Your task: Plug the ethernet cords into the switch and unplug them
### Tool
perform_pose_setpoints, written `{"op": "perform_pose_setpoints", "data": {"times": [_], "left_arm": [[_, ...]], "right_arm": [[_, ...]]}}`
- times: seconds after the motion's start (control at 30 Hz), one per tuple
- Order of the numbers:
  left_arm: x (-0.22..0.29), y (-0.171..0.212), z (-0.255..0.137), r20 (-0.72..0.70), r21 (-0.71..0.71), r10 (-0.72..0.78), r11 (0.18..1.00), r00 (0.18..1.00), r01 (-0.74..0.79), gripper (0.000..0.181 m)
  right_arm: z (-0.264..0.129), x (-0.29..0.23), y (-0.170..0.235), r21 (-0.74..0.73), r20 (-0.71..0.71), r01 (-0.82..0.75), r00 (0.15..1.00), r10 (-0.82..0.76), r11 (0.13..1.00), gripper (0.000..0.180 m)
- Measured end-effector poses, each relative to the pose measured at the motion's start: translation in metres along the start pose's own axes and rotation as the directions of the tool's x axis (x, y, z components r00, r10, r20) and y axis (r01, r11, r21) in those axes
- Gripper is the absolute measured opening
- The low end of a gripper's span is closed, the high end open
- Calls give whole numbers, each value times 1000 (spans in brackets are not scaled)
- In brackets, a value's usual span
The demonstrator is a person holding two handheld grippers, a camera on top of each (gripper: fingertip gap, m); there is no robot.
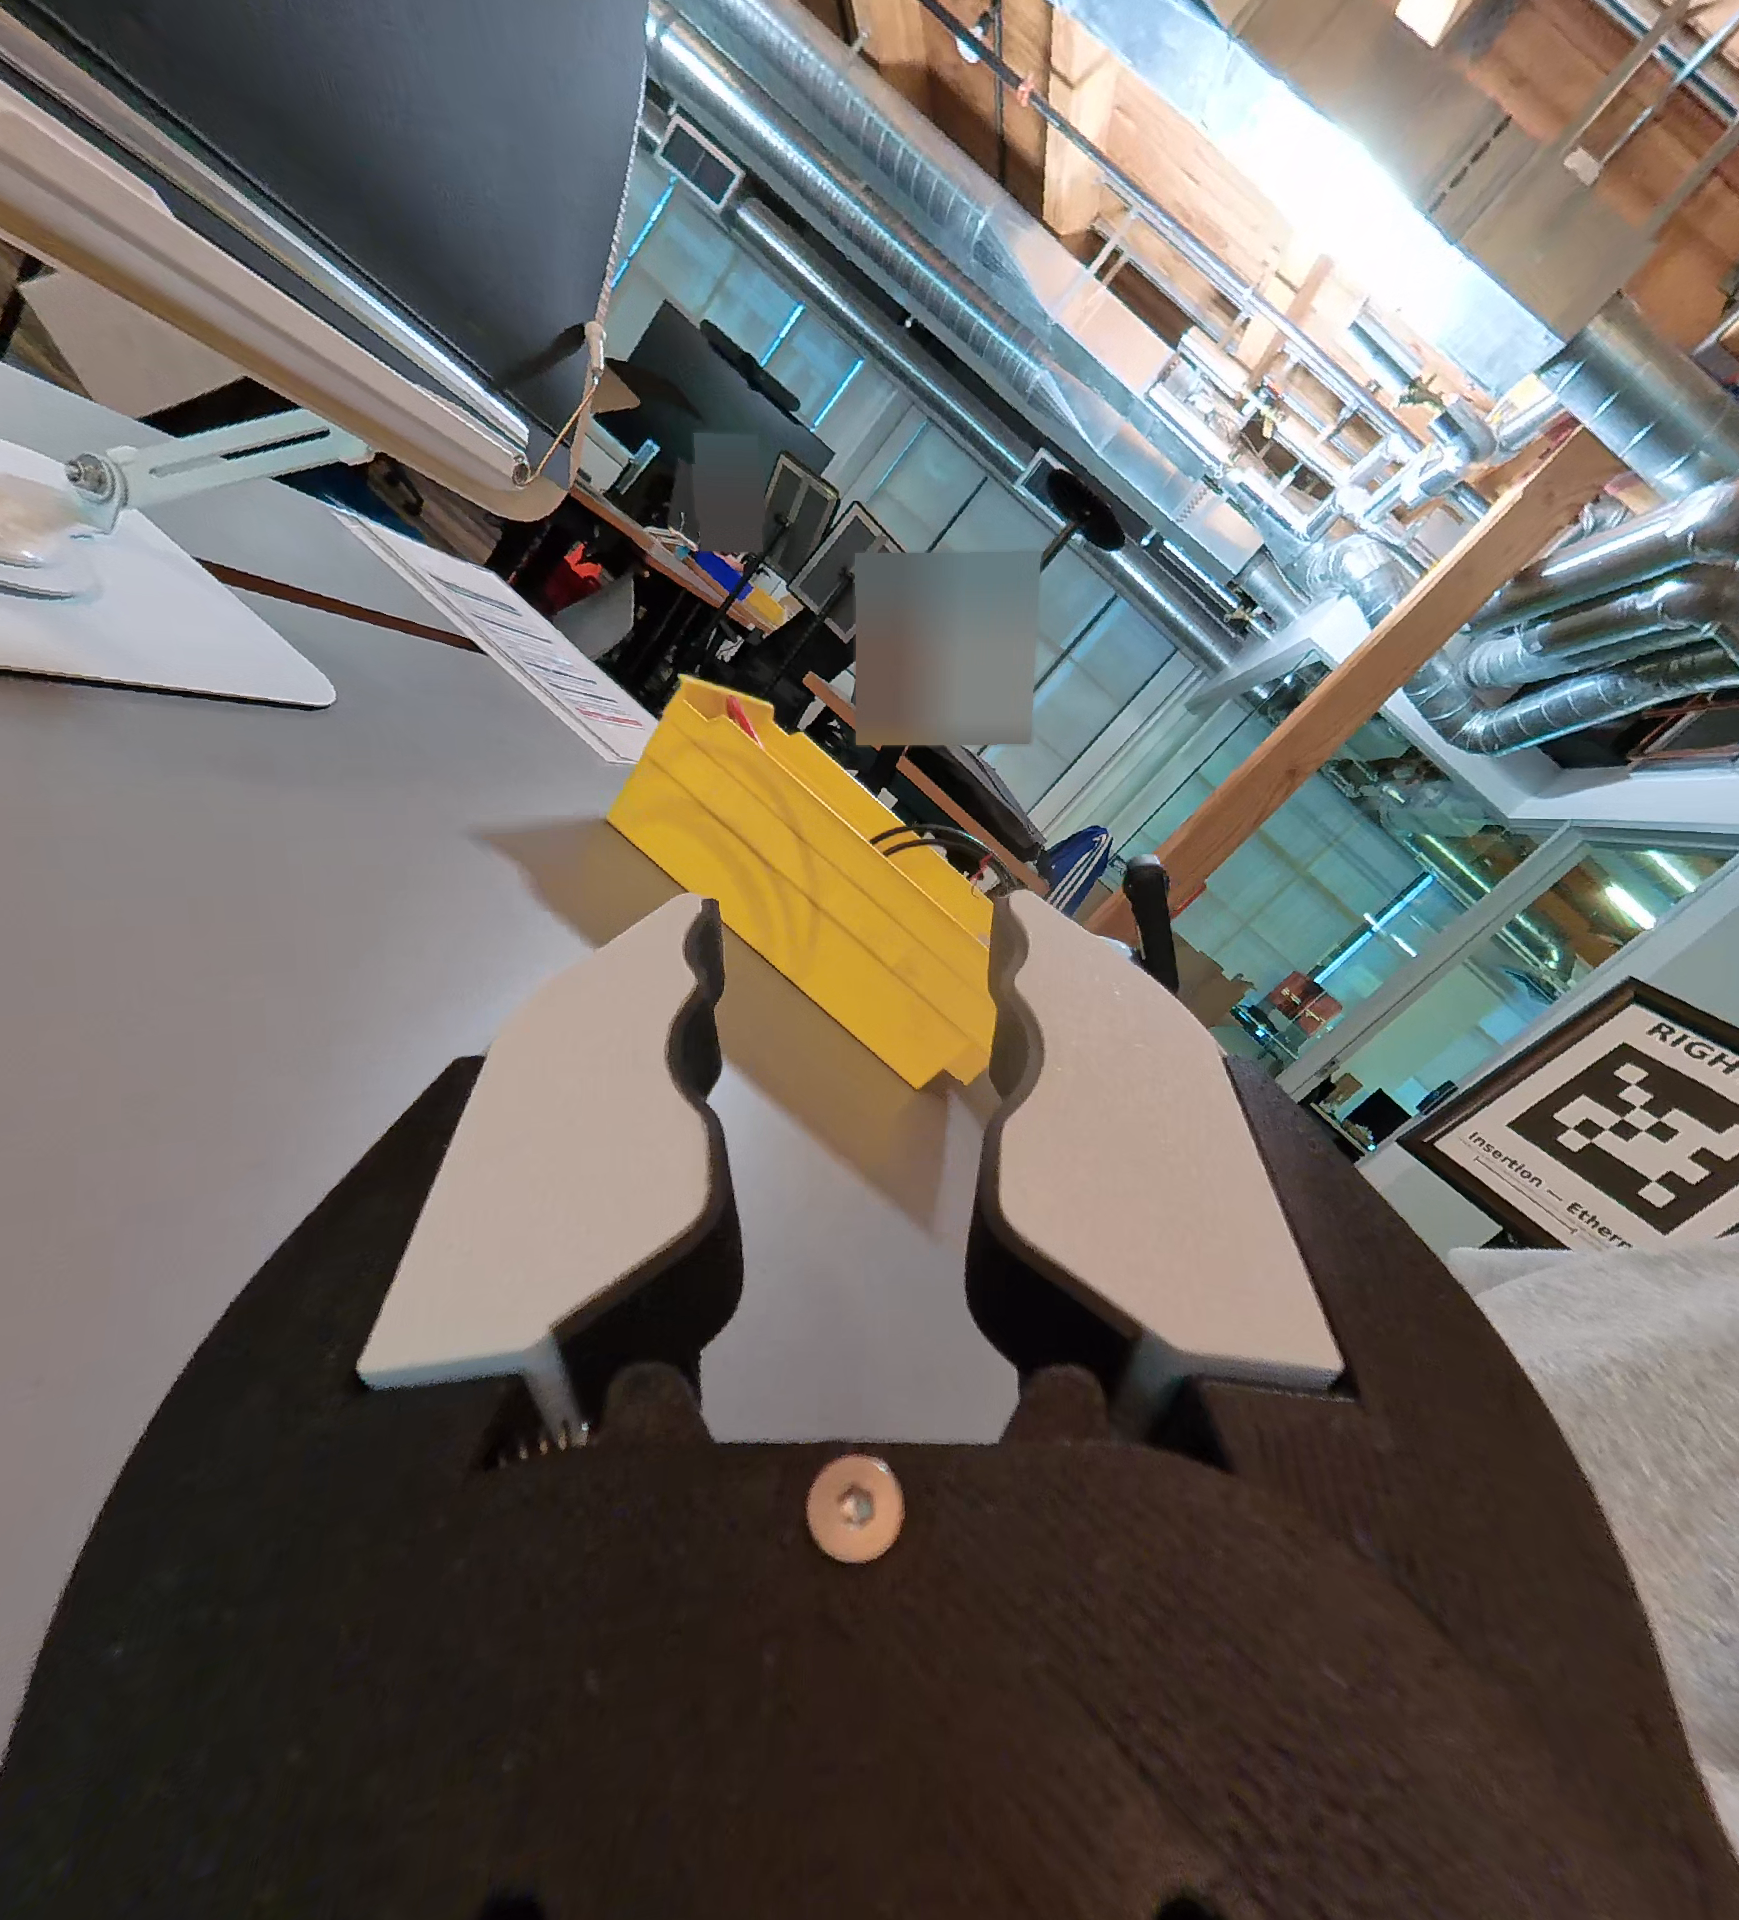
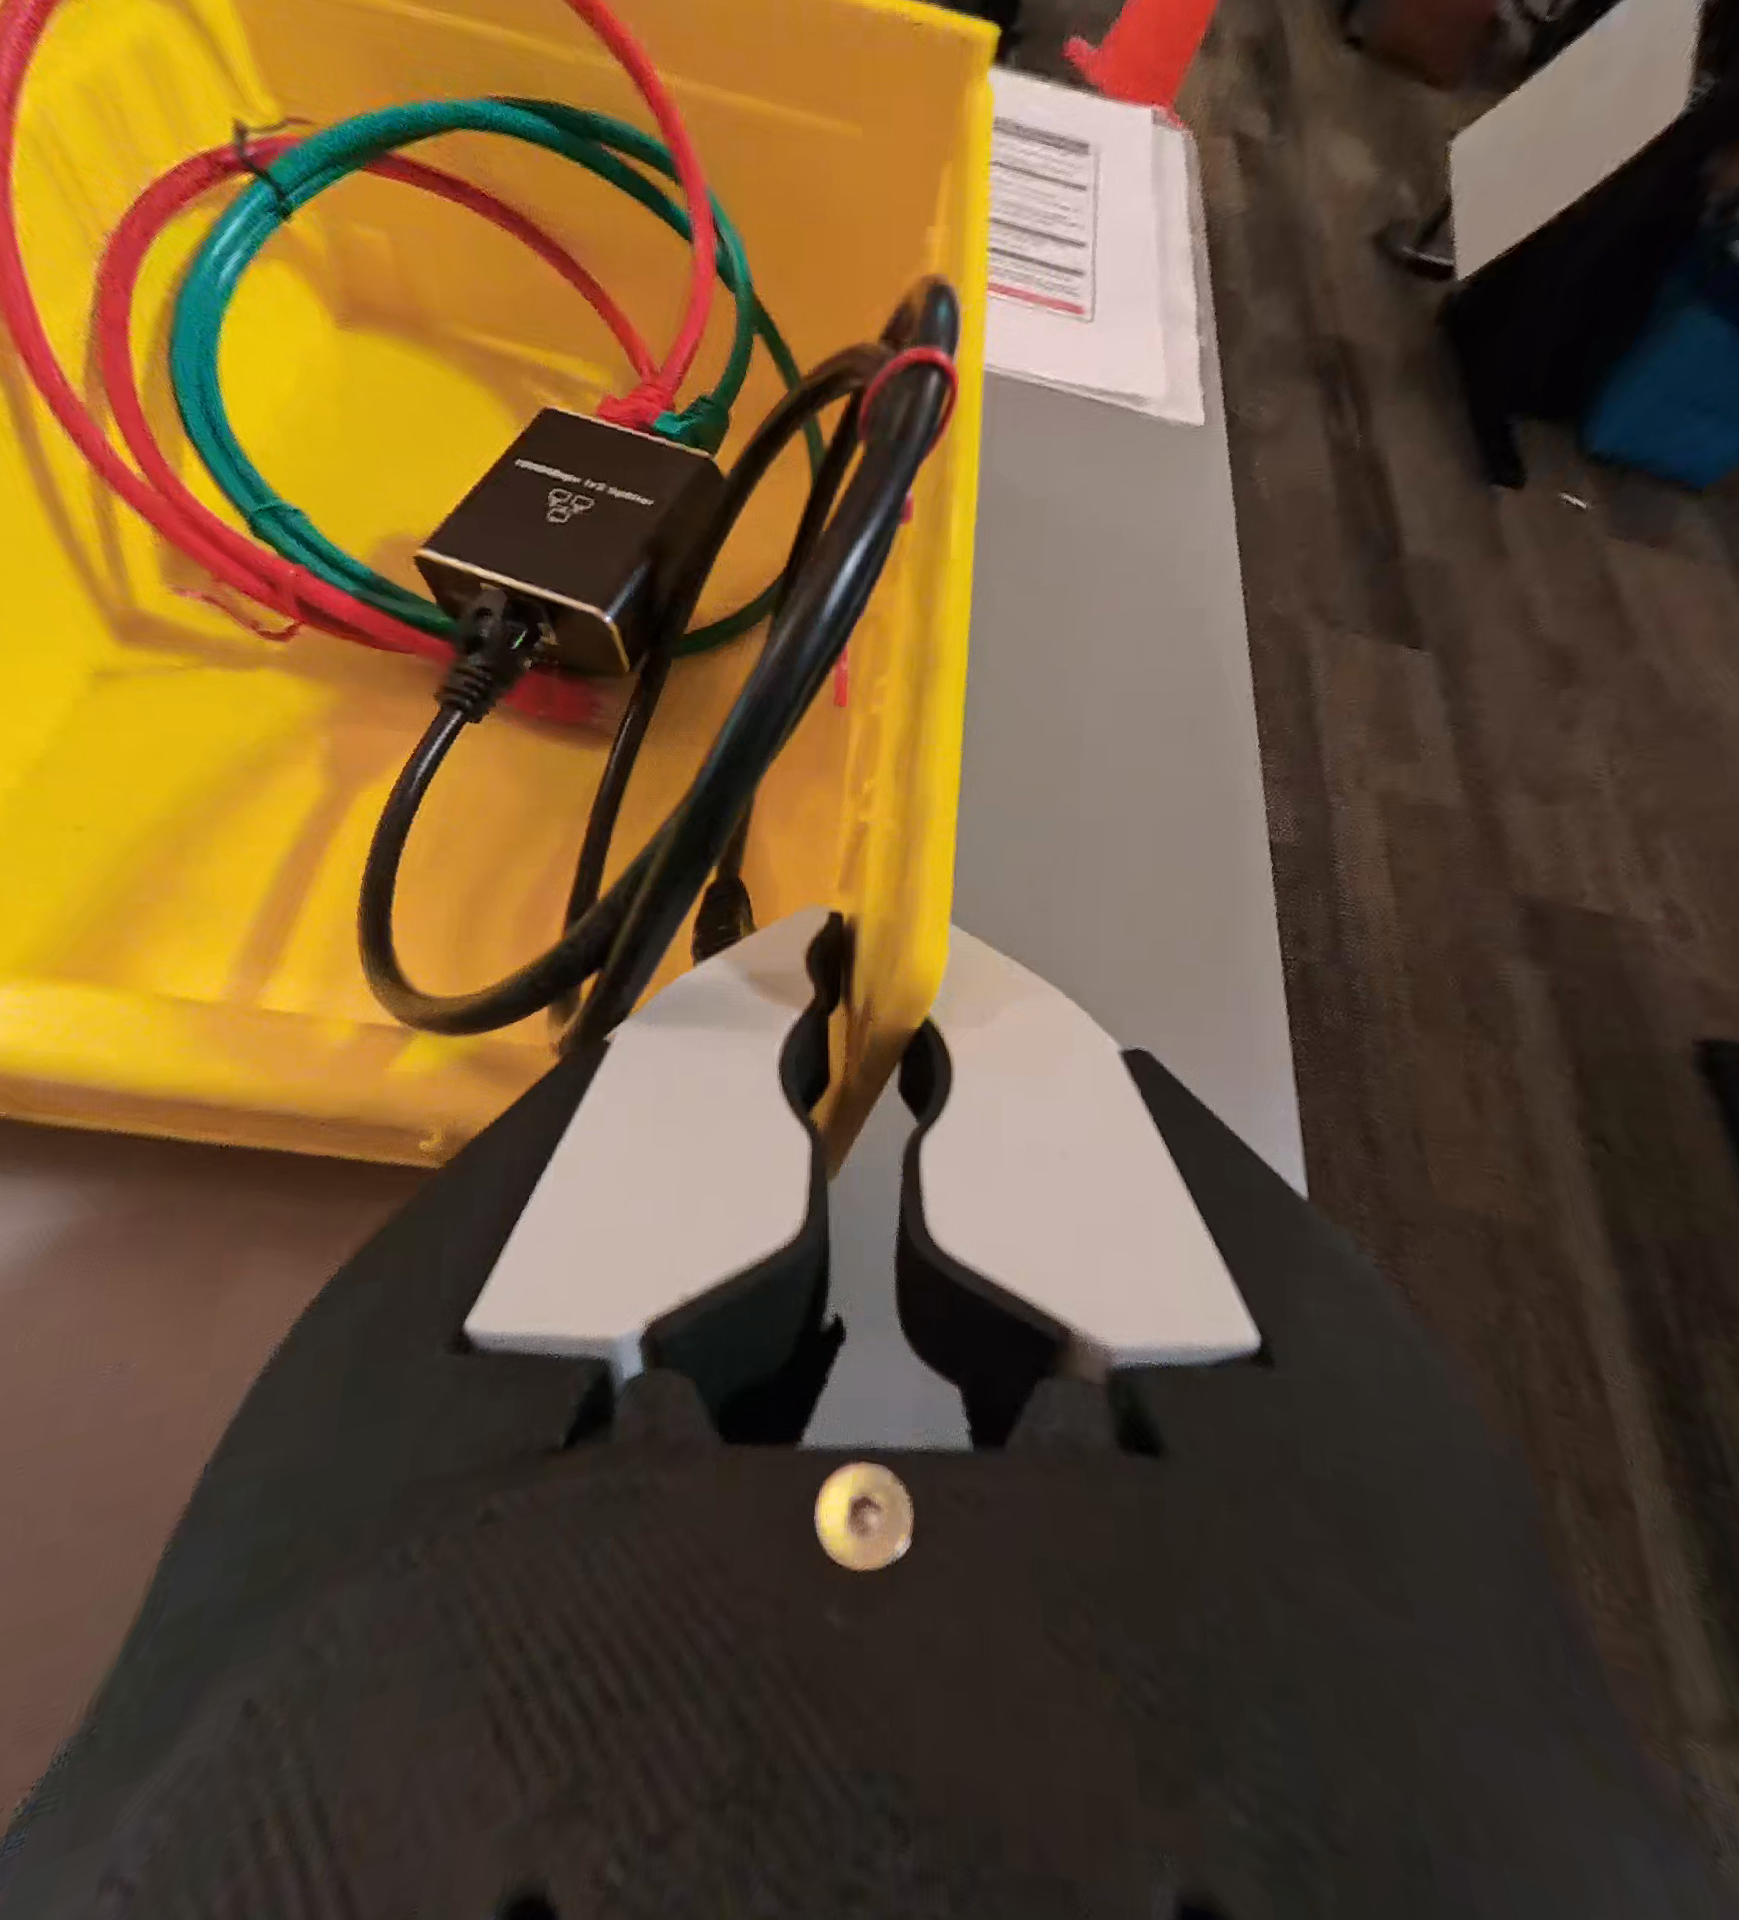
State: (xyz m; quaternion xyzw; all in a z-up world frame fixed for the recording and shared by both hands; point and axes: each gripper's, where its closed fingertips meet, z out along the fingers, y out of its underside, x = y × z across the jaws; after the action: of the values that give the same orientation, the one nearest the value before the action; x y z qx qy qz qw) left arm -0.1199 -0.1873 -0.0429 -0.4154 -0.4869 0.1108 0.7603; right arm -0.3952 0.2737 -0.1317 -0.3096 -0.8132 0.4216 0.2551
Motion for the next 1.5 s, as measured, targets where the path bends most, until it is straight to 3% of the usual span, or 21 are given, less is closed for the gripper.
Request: {"op": "perform_pose_setpoints", "data": {"times": [0.13, 0.33, 0.47, 0.63, 0.8, 1.0, 1.27, 1.5], "left_arm": [[1, 1, 1, -3, -2, -2, 1000, 1000, 2, 50], [3, 2, 3, -9, -5, -3, 1000, 1000, 3, 50], [4, 2, 4, -13, -5, -2, 1000, 1000, 2, 50], [6, 0, 3, -16, -1, 0, 1000, 1000, 0, 50], [4, -2, 0, -13, 8, -4, 1000, 1000, 4, 50], [-1, -2, -3, -8, 12, -24, 1000, 1000, 25, 50], [-1, 2, 0, -15, 5, -37, 999, 999, 37, 50], [3, 3, 3, -19, -3, -29, 1000, 999, 29, 50]], "right_arm": [[6, -9, -1, -5, 82, -162, 983, 162, 987, 3], [6, -12, -1, -13, 71, -90, 993, 91, 996, 3], [5, -14, 0, -32, 101, -125, 987, 127, 992, 4], [-1, -16, 4, -89, 112, -19, 993, 29, 996, 4], [-16, -10, 14, -110, 135, -69, 987, 83, 992, 6], [-21, 5, -9, 14, 67, -211, 975, 210, 977, 18], [-1, 20, -23, 117, -63, -151, 985, 159, 982, 32], [8, 7, -33, 160, -1, -113, 993, 115, 981, 34]]}}
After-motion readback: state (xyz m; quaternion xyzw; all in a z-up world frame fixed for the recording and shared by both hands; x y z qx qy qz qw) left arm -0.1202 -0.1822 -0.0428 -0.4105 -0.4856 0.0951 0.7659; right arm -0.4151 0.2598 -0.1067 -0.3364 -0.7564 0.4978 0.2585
